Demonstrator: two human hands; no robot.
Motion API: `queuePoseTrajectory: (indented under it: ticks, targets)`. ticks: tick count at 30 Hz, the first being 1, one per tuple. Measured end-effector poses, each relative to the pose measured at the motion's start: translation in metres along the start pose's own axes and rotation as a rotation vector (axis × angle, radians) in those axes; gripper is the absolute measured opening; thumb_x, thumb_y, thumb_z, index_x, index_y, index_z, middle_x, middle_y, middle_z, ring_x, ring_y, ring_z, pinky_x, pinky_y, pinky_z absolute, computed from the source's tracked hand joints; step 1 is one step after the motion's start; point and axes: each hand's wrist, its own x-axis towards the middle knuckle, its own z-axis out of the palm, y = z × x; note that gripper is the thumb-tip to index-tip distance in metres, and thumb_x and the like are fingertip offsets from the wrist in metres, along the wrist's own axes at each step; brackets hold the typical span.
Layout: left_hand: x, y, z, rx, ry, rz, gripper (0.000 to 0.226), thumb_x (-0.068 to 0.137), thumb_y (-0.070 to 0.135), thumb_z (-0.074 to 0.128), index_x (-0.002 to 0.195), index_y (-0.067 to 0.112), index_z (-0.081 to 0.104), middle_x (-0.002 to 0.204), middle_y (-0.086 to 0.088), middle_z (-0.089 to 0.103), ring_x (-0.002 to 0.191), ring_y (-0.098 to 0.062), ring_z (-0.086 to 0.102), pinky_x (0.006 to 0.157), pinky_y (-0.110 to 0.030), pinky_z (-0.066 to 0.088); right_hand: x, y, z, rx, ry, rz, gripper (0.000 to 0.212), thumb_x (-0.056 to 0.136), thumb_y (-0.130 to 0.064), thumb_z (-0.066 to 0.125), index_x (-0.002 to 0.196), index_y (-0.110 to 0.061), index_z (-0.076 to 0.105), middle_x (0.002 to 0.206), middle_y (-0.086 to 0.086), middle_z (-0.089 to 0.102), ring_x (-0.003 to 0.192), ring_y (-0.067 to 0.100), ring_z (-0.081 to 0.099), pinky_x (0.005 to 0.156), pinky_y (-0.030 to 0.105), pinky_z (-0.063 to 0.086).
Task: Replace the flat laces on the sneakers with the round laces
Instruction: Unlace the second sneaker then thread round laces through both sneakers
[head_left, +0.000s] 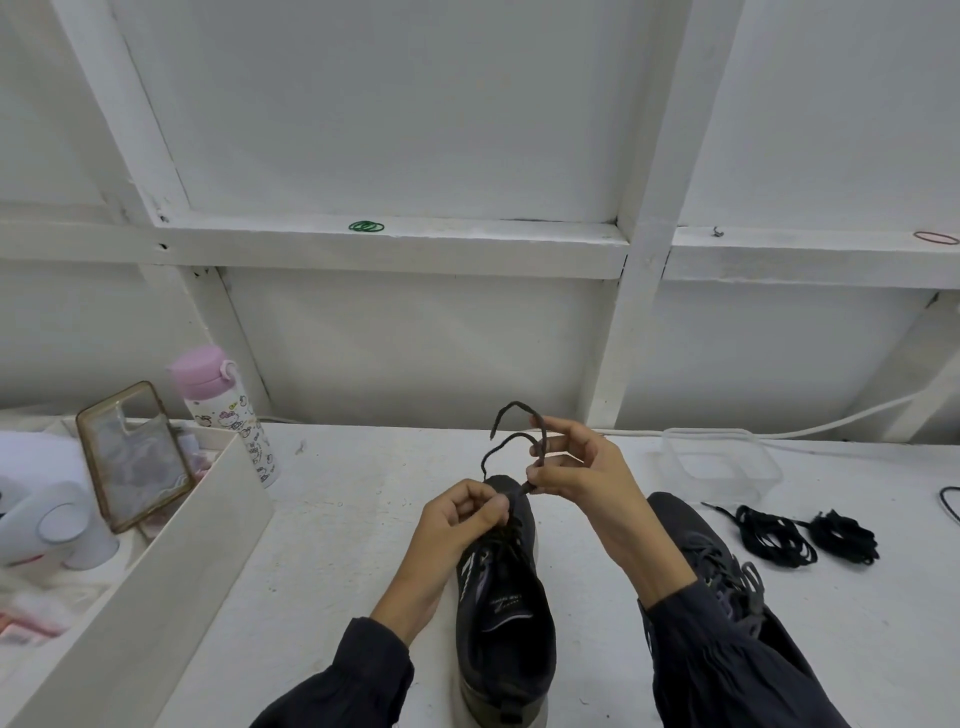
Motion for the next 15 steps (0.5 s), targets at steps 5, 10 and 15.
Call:
queuePoseTrajectory:
  ticks: [5,10,15]
  targets:
    - [-0.001,0.003,-0.003,-0.074,-0.016,-0.036,0.026,0.084,0.027,0.064,0.1,0.008,0.058,0.089,-0.007,0.071,0.082,-0.016,0.063,0.08,-0.025,0.052,-0.002,0.0,0.003,0.0,-0.042,0.058,0.057,0.077,0.005,0.075,0.127,-0.018,0.059,0.101,0.015,0.064,0.083,0.021,0.068,0.078,0.04,0.059]
    - [-0.001,0.01,0.003,-0.008,0.037,0.046,0.016,0.087,0.004,0.066,0.101,0.005,0.06,0.095,-0.01,0.074,0.084,-0.017,0.07,0.076,-0.02,0.053,-0.007,0.002,0.014,-0.122,-0.172,0.104,0.07,0.072,0.004,0.081,0.129,-0.023,0.052,0.09,0.011,0.065,0.072,0.019,0.066,0.064,0.029,0.054]
    - [0.001,0.007,-0.006,-0.145,0.226,0.055,0.022,0.086,-0.008,0.061,0.105,0.005,0.061,0.095,-0.01,0.072,0.076,-0.019,0.067,0.081,-0.027,0.056,-0.004,0.007,0.009,-0.091,-0.035,0.094,0.07,0.077,0.015,0.07,0.135,-0.016,0.049,0.079,0.014,0.063,0.069,0.022,0.067,0.063,0.031,0.056]
